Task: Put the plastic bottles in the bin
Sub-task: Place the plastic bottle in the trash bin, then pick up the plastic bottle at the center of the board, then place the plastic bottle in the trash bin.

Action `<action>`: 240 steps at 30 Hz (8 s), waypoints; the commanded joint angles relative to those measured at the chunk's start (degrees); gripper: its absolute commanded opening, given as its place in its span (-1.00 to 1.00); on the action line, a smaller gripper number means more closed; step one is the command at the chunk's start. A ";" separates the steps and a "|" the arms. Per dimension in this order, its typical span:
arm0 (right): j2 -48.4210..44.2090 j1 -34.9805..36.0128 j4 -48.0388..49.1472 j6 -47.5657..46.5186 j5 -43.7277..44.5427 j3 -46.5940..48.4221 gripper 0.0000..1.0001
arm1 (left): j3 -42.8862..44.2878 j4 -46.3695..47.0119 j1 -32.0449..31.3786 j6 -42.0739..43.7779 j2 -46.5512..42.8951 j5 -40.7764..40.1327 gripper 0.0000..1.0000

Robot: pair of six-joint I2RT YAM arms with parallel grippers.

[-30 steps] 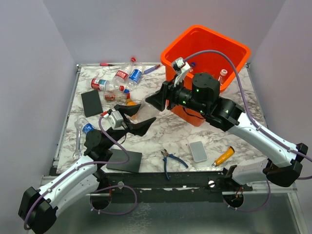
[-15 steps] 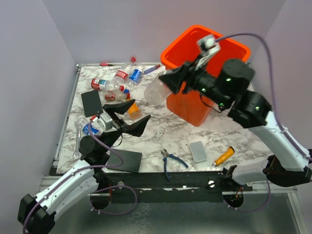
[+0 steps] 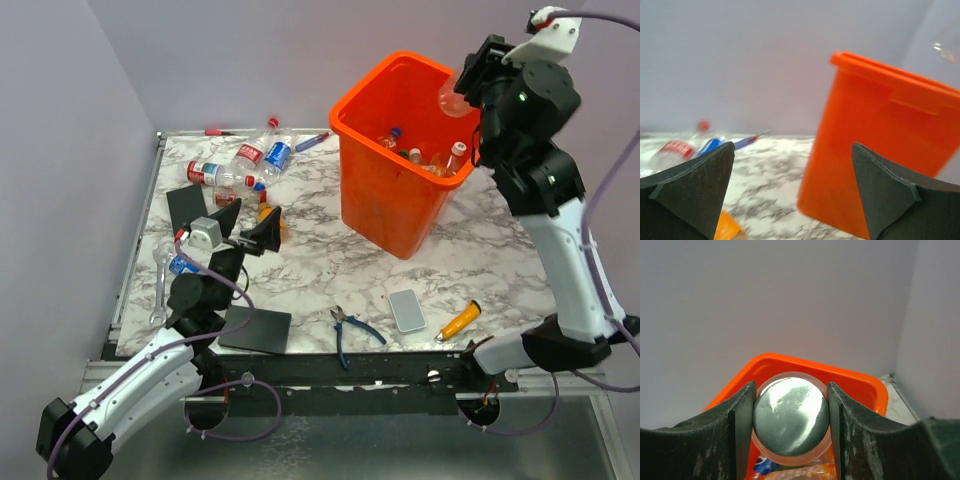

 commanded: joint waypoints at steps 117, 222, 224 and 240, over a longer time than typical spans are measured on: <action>-38.85 -17.85 10.31 28.63 -72.18 -62.62 0.53 | 27.26 -43.68 17.16 -21.65 30.55 3.03 -0.43; -6.33 9.10 2.89 -0.47 2.70 -10.09 -0.99 | 3.05 -16.78 -0.75 -8.71 -5.30 -24.31 0.98; -3.44 1.09 -1.94 5.37 -1.47 -7.78 -0.99 | 3.24 -16.95 -0.55 -9.07 -4.55 -23.56 0.98; 11.01 -17.83 -8.52 18.21 -11.37 -11.63 -0.99 | 4.87 -20.65 -0.42 -10.34 -3.04 -23.65 0.98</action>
